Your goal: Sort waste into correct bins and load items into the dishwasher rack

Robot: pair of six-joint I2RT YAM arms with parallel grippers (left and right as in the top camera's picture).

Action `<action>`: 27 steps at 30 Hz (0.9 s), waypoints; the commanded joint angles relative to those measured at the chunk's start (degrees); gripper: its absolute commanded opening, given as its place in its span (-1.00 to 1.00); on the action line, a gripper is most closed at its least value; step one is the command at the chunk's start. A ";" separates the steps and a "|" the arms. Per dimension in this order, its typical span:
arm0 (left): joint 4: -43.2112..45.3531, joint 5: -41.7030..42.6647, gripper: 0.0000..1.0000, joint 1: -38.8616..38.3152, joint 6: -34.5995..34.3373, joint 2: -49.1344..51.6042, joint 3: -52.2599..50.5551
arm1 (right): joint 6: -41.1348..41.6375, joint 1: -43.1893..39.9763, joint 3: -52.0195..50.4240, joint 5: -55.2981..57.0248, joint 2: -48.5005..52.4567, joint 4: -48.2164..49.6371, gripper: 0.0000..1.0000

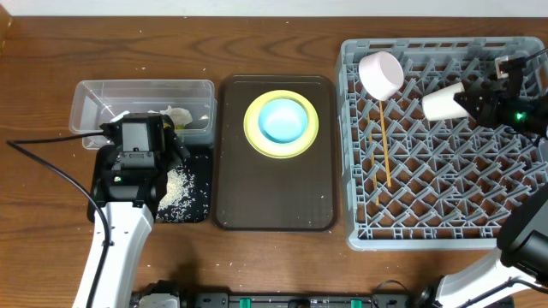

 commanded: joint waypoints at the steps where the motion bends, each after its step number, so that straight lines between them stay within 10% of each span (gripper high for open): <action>1: 0.00 -0.72 0.96 0.20 -0.52 0.22 0.87 | 2.21 0.26 -0.20 -1.88 0.13 0.44 -0.98; 13: 0.00 -0.72 0.96 0.20 -0.52 0.22 0.87 | 7.58 2.95 -0.22 -32.74 -4.68 -1.29 -0.98; 27: 0.00 -0.72 0.96 0.20 -0.52 0.24 0.87 | 8.11 21.38 -0.22 -28.37 -4.59 -1.62 -0.97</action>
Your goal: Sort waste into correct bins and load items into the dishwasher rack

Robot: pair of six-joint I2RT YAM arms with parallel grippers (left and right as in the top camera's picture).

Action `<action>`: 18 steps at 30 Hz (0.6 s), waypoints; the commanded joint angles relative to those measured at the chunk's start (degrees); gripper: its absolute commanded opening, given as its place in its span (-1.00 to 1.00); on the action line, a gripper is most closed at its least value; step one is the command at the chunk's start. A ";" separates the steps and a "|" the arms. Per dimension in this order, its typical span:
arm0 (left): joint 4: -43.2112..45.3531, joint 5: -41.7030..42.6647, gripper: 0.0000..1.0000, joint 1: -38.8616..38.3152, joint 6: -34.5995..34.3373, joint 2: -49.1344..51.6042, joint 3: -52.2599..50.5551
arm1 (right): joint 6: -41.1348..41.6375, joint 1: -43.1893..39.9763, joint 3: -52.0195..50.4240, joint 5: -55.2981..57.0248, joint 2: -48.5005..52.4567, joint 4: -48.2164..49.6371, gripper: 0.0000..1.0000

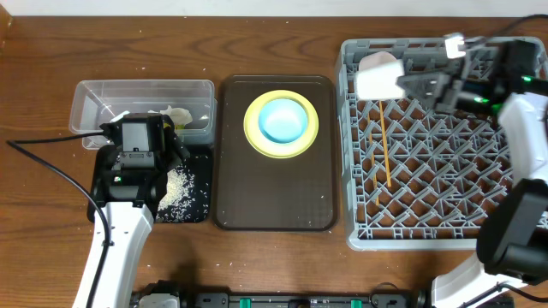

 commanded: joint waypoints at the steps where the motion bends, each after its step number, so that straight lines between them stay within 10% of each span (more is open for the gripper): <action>1: 0.00 -0.72 0.96 0.20 -0.52 0.22 0.87 | 1.07 5.18 -0.17 1.66 -1.07 0.02 -0.98; 18: 0.00 -0.70 0.96 0.20 -0.52 0.24 0.87 | 13.62 13.11 -0.85 26.34 -0.66 1.95 -0.98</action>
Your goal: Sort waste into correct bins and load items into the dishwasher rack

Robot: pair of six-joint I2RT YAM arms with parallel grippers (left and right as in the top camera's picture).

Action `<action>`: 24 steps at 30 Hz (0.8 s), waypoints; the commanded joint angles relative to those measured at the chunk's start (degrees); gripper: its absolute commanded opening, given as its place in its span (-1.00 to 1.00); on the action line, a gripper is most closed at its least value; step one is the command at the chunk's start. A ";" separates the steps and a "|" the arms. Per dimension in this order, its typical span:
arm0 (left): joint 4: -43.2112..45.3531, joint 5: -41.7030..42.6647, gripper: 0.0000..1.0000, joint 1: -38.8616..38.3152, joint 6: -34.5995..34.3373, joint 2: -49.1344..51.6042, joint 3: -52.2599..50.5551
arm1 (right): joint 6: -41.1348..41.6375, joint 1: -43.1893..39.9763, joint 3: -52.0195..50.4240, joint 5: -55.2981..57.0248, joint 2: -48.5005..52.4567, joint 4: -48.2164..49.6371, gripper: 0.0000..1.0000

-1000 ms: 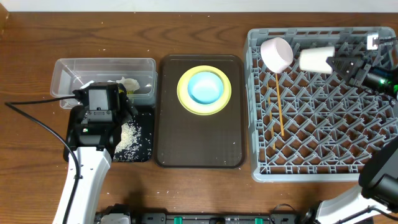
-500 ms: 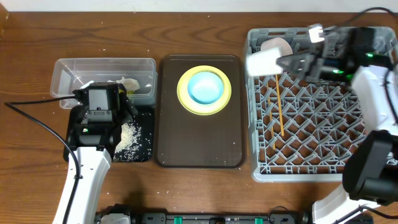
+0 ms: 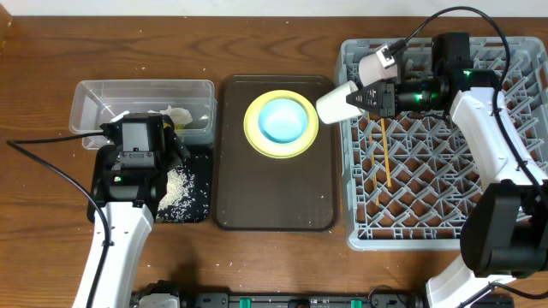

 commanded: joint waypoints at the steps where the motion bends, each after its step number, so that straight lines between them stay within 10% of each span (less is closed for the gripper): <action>1: 0.00 -0.70 0.96 0.20 -0.52 0.22 0.87 | 2.93 0.63 -1.07 4.26 -0.63 0.17 -0.98; 24: 0.00 -0.70 0.96 0.20 -0.52 0.22 0.87 | 2.29 -1.31 -7.82 5.16 -0.63 4.85 -0.97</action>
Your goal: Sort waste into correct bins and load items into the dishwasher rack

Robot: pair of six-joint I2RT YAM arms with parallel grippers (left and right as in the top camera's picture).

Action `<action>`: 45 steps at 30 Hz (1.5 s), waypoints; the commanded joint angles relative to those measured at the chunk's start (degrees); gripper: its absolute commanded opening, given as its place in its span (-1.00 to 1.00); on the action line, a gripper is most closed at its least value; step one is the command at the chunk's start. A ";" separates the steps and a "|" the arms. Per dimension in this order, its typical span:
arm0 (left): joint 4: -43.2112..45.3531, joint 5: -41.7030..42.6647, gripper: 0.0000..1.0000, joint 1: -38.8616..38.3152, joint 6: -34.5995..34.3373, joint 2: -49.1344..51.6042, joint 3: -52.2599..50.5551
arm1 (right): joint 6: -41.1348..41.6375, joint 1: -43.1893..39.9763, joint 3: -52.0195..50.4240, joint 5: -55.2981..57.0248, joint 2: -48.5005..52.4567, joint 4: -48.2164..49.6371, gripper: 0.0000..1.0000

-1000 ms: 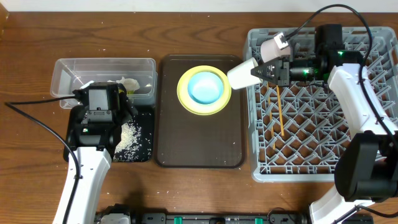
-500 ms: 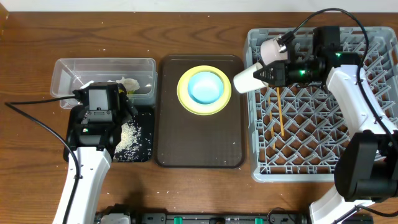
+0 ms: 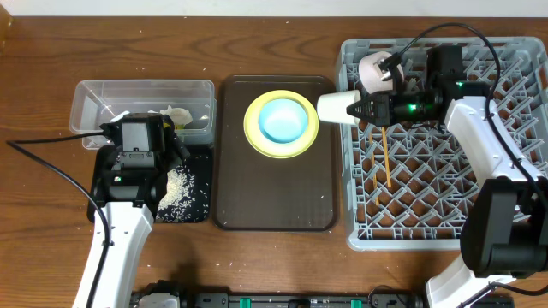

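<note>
A white paper cup point(image 3: 336, 107) lies on its side in the air, over the gap between the brown tray point(image 3: 272, 201) and the grey dishwasher rack point(image 3: 445, 184). My right gripper point(image 3: 360, 109) is shut on it, reaching left from over the rack. In the rack's far left corner sits a pink cup point(image 3: 375, 70), and a wooden chopstick point(image 3: 385, 154) lies on the grid. On the tray is a yellow plate point(image 3: 257, 137) with a blue bowl point(image 3: 282, 120) in it. My left gripper point(image 3: 137, 130) hangs over the bins, its fingers hidden under the wrist.
A clear bin point(image 3: 141, 92) at the far left holds crumpled white scraps. In front of it a black bin point(image 3: 190, 192) holds spilled rice. A black cable point(image 3: 51, 167) runs across the table at the left.
The right gripper has shifted slightly and levelled the white cup, which now points left just right of the yellow plate. The left arm has not moved.
The right gripper held the white cup over the rack's far right part. Then the cup was beside the pink cup at the rack's far left. Then it was past the rack's left edge, near the plate, where it still is. The left arm stayed over the bins.
</note>
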 commanded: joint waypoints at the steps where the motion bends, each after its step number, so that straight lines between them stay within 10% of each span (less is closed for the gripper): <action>1: 0.00 -0.72 0.96 0.20 -0.52 0.22 0.87 | -0.90 -1.29 -1.33 1.66 -0.63 -0.31 -0.97; 45: 0.00 -0.72 0.96 0.20 -0.52 0.22 0.87 | -9.66 -3.43 -5.03 18.05 -0.66 -10.78 -0.97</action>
